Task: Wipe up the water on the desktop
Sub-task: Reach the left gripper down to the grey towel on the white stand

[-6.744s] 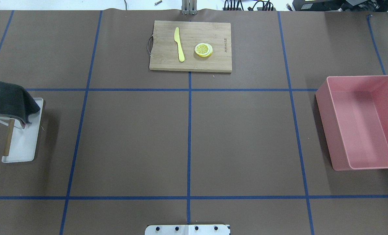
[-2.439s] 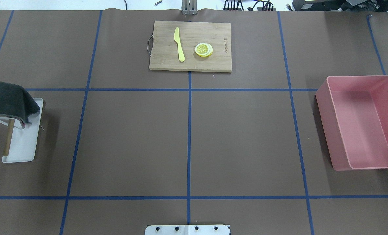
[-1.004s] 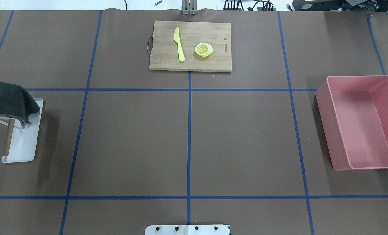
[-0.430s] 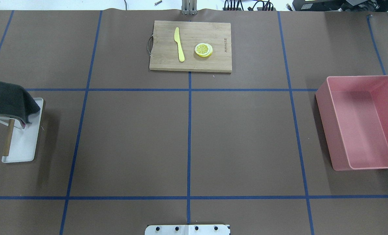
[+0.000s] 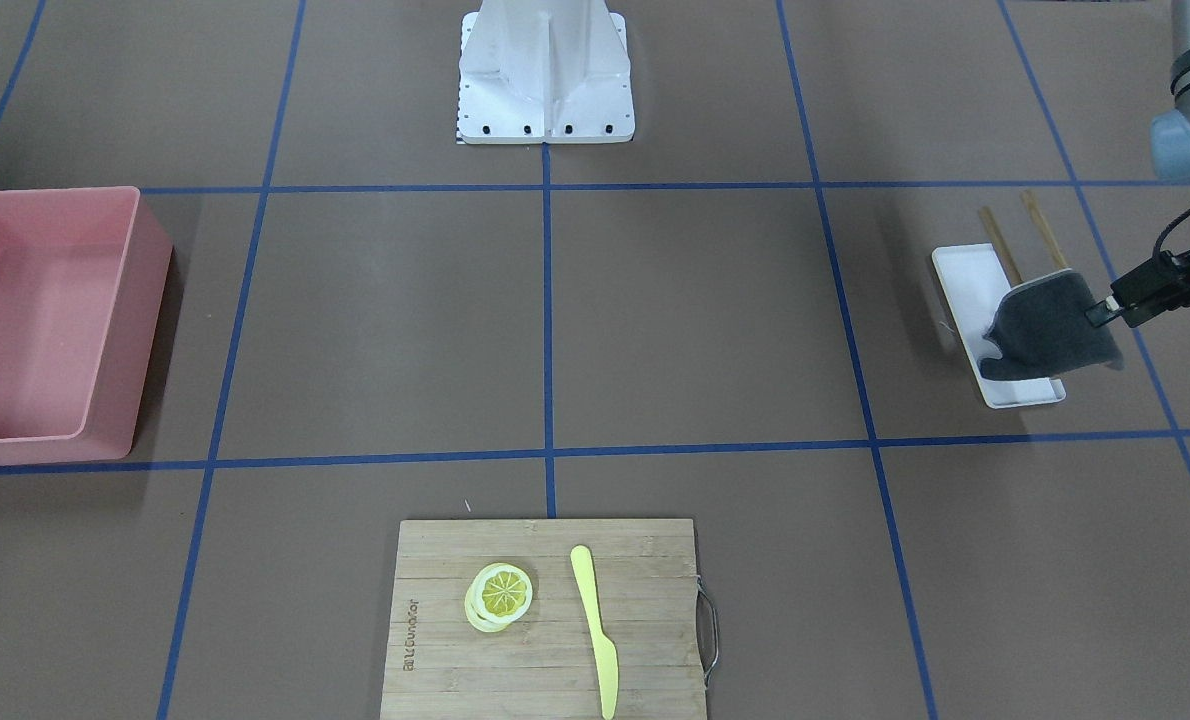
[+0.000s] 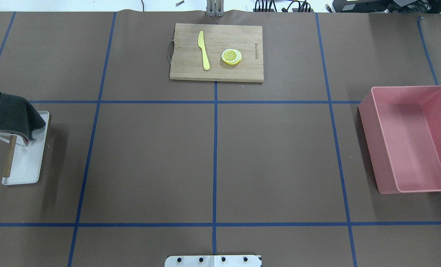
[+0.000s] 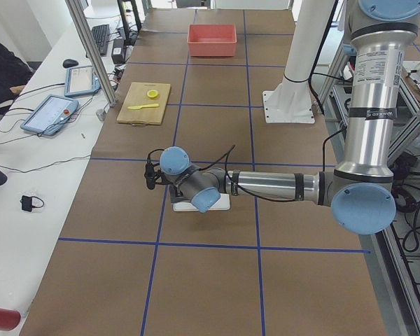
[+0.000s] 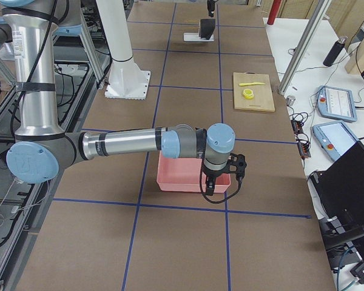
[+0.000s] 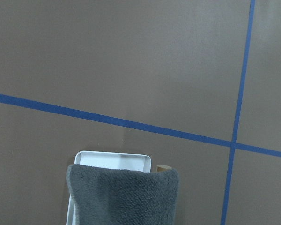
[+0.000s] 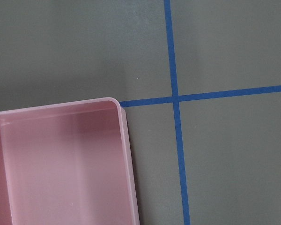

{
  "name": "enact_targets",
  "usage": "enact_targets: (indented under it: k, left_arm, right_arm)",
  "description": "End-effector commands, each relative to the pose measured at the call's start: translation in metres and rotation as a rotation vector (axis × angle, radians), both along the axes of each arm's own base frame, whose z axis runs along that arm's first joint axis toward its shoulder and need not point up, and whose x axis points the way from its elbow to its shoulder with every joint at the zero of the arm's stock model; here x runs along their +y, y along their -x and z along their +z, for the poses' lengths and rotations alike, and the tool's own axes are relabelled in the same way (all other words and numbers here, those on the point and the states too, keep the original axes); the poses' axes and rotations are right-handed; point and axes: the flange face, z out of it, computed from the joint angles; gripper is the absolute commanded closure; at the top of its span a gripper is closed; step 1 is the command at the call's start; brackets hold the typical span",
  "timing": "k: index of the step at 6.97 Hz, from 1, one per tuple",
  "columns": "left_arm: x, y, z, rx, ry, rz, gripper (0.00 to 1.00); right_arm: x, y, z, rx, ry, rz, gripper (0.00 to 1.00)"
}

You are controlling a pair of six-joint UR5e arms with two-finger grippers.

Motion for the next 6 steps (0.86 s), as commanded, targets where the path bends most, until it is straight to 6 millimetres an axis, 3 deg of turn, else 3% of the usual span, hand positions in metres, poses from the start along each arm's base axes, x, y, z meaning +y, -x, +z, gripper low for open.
enact_targets:
  k: [1, 4, 6]
  left_arm:
    - [-0.0004, -0.0018, 0.0086, -0.005, 0.010, 0.005, 0.37]
    - [-0.0011, -0.0013, 0.0138, -0.007, 0.022, 0.004, 0.46]
    - [-0.0010, -0.0020, 0.0169, -0.009, 0.027, 0.006, 0.47]
  right_arm:
    - [-0.0005, 0.0000, -0.0003, 0.000, -0.001, 0.000, 0.00]
    - [-0.0012, 0.0000, -0.0011, 0.000, -0.001, 0.001, 0.00]
    - [-0.0012, 0.0000, -0.0011, 0.000, -0.001, 0.001, 0.00]
